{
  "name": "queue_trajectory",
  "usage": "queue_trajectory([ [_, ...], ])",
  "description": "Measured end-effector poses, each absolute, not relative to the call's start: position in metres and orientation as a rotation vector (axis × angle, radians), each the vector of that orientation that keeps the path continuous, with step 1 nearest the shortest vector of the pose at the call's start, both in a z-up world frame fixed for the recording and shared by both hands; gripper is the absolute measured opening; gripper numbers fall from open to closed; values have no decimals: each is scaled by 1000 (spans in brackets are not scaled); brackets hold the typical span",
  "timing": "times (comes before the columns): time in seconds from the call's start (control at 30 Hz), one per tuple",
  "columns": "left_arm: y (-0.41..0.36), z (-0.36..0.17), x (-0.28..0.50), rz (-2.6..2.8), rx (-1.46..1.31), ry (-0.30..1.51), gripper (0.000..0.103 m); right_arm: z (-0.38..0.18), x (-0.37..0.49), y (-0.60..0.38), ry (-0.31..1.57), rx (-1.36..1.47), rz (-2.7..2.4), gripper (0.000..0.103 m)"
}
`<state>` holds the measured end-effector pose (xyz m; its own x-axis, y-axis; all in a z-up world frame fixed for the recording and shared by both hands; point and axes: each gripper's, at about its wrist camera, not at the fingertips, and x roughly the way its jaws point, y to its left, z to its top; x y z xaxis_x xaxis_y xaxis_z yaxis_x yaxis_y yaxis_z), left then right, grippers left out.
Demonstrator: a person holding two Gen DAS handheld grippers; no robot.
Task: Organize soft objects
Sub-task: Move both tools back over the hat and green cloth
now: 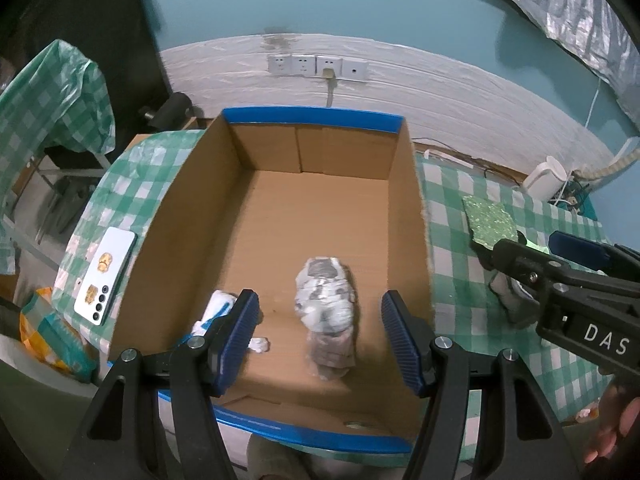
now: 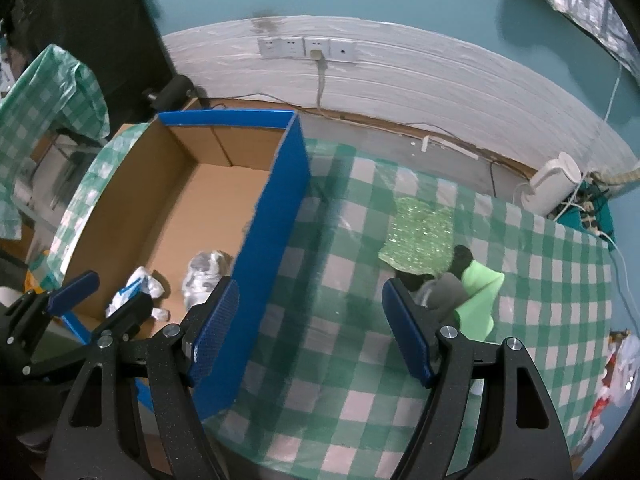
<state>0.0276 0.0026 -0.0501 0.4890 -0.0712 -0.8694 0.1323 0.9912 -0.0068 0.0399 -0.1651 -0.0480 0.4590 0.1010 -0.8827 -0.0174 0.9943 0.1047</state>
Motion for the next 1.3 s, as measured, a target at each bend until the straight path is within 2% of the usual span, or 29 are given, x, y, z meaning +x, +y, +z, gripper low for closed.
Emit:
queue_trajectory([
  [0.83,-84,-54,14,-226,198,1039,65,-65,8,-256,1107,183,-74,75],
  [1.3,-130,-87,29,-218,239,1115,66,-91,11,-304,1150,241,-168,75],
])
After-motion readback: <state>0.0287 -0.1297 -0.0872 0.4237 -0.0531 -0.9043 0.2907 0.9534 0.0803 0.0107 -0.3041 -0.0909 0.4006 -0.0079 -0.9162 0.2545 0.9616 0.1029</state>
